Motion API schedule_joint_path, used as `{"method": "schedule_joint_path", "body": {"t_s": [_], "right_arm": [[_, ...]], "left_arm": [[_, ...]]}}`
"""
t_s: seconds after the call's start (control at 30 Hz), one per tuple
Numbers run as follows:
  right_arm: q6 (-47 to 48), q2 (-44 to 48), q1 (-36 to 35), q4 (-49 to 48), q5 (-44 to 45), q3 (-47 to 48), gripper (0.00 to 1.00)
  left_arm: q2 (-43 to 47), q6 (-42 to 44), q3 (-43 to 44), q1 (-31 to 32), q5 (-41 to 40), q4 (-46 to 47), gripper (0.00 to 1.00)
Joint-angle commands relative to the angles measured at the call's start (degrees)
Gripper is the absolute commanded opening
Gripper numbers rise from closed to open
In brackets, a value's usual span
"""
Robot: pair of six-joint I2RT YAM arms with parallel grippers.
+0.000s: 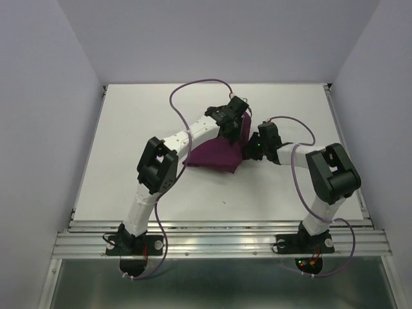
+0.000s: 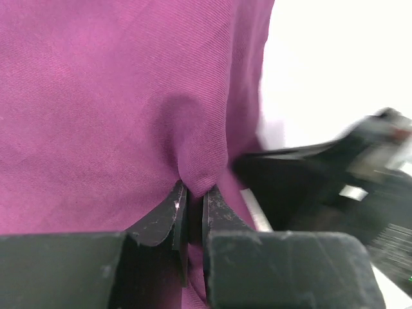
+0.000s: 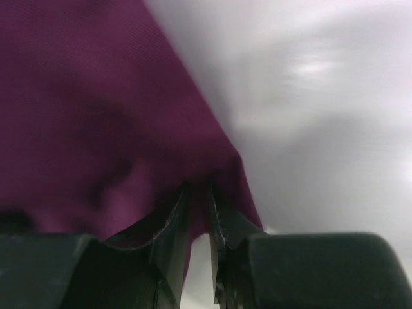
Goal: Prepare the surgical pack
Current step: Pack the surgical kit at the center of the board.
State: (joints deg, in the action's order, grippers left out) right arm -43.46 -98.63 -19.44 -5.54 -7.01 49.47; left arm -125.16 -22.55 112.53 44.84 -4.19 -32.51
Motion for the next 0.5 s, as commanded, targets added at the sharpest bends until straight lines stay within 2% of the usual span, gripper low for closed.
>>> {"method": "schedule_joint_path", "body": {"t_s": [0.0,0.2,0.3,0.4,0.47], "right_arm": [[-1.9,-6.0,-2.7,-7.6,-3.9,6.2,0.24],[-0.4,-5.7,-2.7,-9.6,-3.9,6.6,0.23],[-0.1,-1.0,-2.7,-13.1,-4.1,2.0,0.24],[0.1,3.9,-2.7,-11.8,-3.0,-1.4,0.24],[0.6,8.7,-2.7,-9.2,-2.2,-3.9,0.3]], "left_arm": [[6.0,-0.2,-0.4,0.7,2.6,4.7,0.0],[9.3,-0.4,-3.5,-0.9,3.8,7.6,0.0],[10.4,-0.5,-4.4,-1.9,5.6,8.4,0.0],[10.4,-0.3,-3.8,-2.6,5.8,8.1,0.0],[10.4,-0.3,-3.5,-2.8,5.8,8.0,0.0]]}}
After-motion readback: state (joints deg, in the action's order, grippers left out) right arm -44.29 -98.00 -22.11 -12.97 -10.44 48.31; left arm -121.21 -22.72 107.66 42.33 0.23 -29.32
